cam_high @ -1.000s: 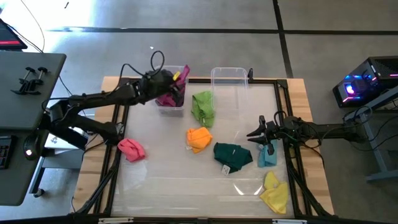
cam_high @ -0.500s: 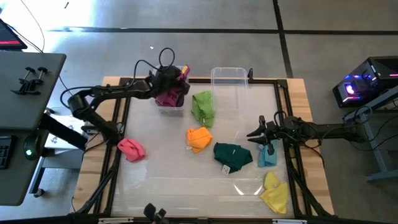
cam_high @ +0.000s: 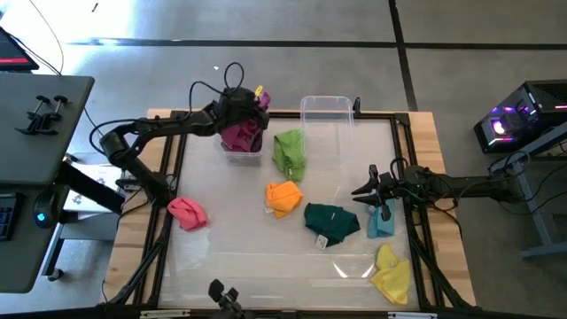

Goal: Sort towels by color in basket
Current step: Put the dark pink microfiber cloth into the left transparent bin, then put the light blue microfiber cloth into the right transparent bin

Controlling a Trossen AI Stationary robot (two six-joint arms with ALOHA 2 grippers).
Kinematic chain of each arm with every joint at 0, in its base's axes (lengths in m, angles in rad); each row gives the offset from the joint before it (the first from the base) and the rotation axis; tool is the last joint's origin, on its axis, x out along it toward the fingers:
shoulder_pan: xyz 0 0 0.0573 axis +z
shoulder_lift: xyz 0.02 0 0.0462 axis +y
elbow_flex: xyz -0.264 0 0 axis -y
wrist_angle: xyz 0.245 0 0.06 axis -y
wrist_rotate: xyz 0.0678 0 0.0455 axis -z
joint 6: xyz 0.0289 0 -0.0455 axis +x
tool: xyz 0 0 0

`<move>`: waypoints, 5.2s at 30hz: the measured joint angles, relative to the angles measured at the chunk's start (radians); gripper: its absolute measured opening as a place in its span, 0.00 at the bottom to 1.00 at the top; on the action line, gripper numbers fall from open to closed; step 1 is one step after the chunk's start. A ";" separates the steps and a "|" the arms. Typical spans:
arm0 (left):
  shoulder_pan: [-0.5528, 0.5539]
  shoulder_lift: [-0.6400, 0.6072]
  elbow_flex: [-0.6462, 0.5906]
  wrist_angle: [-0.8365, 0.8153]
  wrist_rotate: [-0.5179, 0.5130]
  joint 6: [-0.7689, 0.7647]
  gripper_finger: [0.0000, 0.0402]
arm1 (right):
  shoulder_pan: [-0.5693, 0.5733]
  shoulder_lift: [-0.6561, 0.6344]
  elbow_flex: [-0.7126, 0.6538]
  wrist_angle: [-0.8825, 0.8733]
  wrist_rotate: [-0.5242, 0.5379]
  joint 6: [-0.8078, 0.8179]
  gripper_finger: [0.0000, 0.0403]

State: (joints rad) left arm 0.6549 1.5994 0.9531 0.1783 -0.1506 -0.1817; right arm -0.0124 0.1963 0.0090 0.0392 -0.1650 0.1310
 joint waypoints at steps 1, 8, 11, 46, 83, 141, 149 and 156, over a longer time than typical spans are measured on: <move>0.004 0.009 0.000 0.000 0.015 -0.003 0.40 | 0.000 0.000 0.000 0.000 0.000 0.000 0.20; 0.013 0.033 0.001 0.025 0.045 -0.008 0.24 | 0.000 0.000 0.000 0.000 0.000 0.000 0.20; 0.012 0.022 0.000 0.031 0.046 0.000 0.13 | 0.000 0.000 0.000 0.000 0.004 0.000 0.20; -0.024 -0.179 -0.107 -0.336 -0.060 -0.009 0.11 | 0.000 0.000 0.000 0.000 0.000 0.000 0.20; -0.648 -0.229 -0.516 0.753 -0.147 0.360 0.32 | 0.000 0.004 0.003 0.220 0.151 0.507 0.20; -0.709 -0.183 -0.515 0.732 -0.212 0.211 0.32 | 0.368 0.981 0.530 -0.957 0.218 0.981 0.05; -0.709 -0.183 -0.515 0.741 -0.211 0.209 0.32 | 0.388 0.952 0.831 -1.197 0.693 0.883 0.03; -0.709 -0.183 -0.515 0.740 -0.211 0.193 0.32 | 0.335 0.950 1.101 -1.217 1.166 0.589 0.03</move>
State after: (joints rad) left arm -0.0540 1.4166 0.4381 0.9185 -0.3618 0.0110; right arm 0.3226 1.1465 1.1096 -1.1779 1.0006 0.7200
